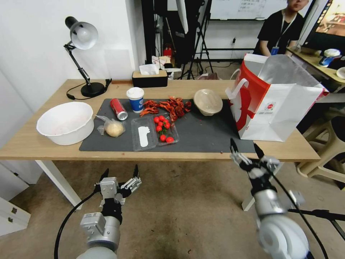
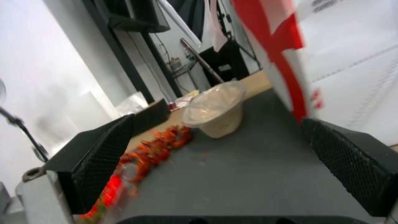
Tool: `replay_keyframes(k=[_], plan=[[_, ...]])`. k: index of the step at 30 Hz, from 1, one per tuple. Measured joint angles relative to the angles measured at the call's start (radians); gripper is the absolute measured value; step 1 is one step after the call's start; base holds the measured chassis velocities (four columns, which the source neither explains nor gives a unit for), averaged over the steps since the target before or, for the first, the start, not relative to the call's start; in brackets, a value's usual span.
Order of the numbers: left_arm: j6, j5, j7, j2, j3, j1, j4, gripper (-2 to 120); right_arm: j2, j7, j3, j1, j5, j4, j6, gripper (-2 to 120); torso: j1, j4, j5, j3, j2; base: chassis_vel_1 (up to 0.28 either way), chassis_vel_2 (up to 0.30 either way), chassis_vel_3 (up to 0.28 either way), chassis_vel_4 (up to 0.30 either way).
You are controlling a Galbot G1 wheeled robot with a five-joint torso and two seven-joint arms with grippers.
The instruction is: Pick up the trash from the table and place it into the takeout bag.
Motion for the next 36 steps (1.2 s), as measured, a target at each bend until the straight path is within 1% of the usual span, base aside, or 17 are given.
replay_keyframes(k=[6,9,10,12,15,16,17,19,21,22,23,25,26,29,30,32,36], plan=[[-0.002,0.002,0.000,-0.003,0.000,0.002,0.000,100,-0.002,0.024,-0.016,0.033,0.045,-0.003,-0.022,100,0.000,-0.0003,-0.0002,0.000,0.000,0.000,0.000,0.000,0.000],[-0.006,0.004,-0.001,-0.006,-0.001,0.005,0.000,100,-0.003,0.068,-0.050,0.094,0.121,-0.019,-0.052,100,0.000,0.0000,0.0003,0.000,0.000,0.000,0.000,0.000,0.000],[-0.006,0.004,-0.001,-0.006,-0.001,0.005,0.000,100,-0.003,0.068,-0.050,0.094,0.121,-0.019,-0.052,100,0.000,0.0000,0.0003,0.000,0.000,0.000,0.000,0.000,0.000],[-0.007,0.005,-0.001,-0.007,-0.002,0.006,0.000,100,-0.002,0.098,-0.072,0.134,0.162,-0.036,-0.066,100,0.000,-0.0001,-0.0003,0.000,0.000,0.000,0.000,0.000,0.000],[-0.008,0.006,-0.002,-0.008,-0.003,0.007,0.000,100,0.002,0.124,-0.088,0.168,0.195,-0.052,-0.077,100,0.000,-0.0002,0.0000,0.000,0.000,0.000,0.000,0.000,0.000],[-0.009,0.006,-0.002,-0.008,-0.004,0.007,0.000,100,0.004,0.136,-0.096,0.184,0.211,-0.060,-0.081,100,0.000,-0.0001,-0.0001,0.000,0.000,0.000,0.000,0.000,0.000],[-0.010,0.006,-0.002,-0.009,-0.005,0.007,0.001,100,0.013,0.171,-0.115,0.232,0.254,-0.086,-0.092,100,0.000,0.0001,0.0001,0.000,0.000,0.000,0.000,0.000,0.000],[-0.011,0.007,-0.003,-0.009,-0.006,0.007,0.001,100,0.017,0.185,-0.122,0.249,0.269,-0.096,-0.096,100,0.000,0.0001,-0.0003,0.000,0.000,0.000,0.000,0.000,0.000],[-0.020,0.007,-0.003,-0.013,-0.009,0.006,0.007,100,0.064,0.295,-0.163,0.381,0.370,-0.175,-0.114,100,0.000,-0.0001,0.0000,0.000,0.000,0.000,0.000,0.000,0.000],[-0.020,0.007,-0.003,-0.013,-0.009,0.006,0.007,100,0.064,0.295,-0.163,0.381,0.370,-0.175,-0.114,100,0.000,-0.0001,0.0000,0.000,0.000,0.000,0.000,0.000,0.000],[-0.022,0.007,-0.003,-0.015,-0.010,0.006,0.008,100,0.084,0.331,-0.169,0.422,0.395,-0.203,-0.119,100,0.000,0.0001,-0.0005,0.000,0.000,0.000,0.000,0.000,0.000],[-0.023,0.007,-0.003,-0.017,-0.010,0.006,0.010,100,0.123,0.394,-0.178,0.489,0.425,-0.263,-0.126,100,0.000,0.0001,0.0000,0.000,0.000,0.000,0.000,0.000,0.000],[-0.023,0.007,-0.003,-0.017,-0.010,0.006,0.010,100,0.123,0.394,-0.178,0.489,0.425,-0.263,-0.126,100,0.000,0.0001,0.0000,0.000,0.000,0.000,0.000,0.000,0.000],[-0.023,0.007,-0.005,-0.017,-0.010,0.007,0.013,100,0.177,0.471,-0.184,0.588,0.449,-0.379,-0.125,100,0.000,-0.0002,0.0000,0.000,0.000,0.000,0.000,0.000,0.000],[-0.023,0.007,-0.005,-0.017,-0.010,0.007,0.013,100,0.177,0.471,-0.184,0.588,0.449,-0.379,-0.125,100,0.000,-0.0002,0.0000,0.000,0.000,0.000,0.000,0.000,0.000],[-0.023,0.007,-0.007,-0.014,-0.013,0.007,0.014,100,0.199,0.490,-0.177,0.643,0.462,-0.440,-0.120,100,0.000,0.0000,0.0000,0.000,0.000,0.000,0.000,0.000,0.000],[-0.023,0.004,-0.008,-0.009,-0.015,0.007,0.015,100,0.211,0.495,-0.167,0.687,0.485,-0.484,-0.117,96,0.000,-0.0002,-0.0002,0.000,0.000,0.000,0.000,0.000,0.000]])
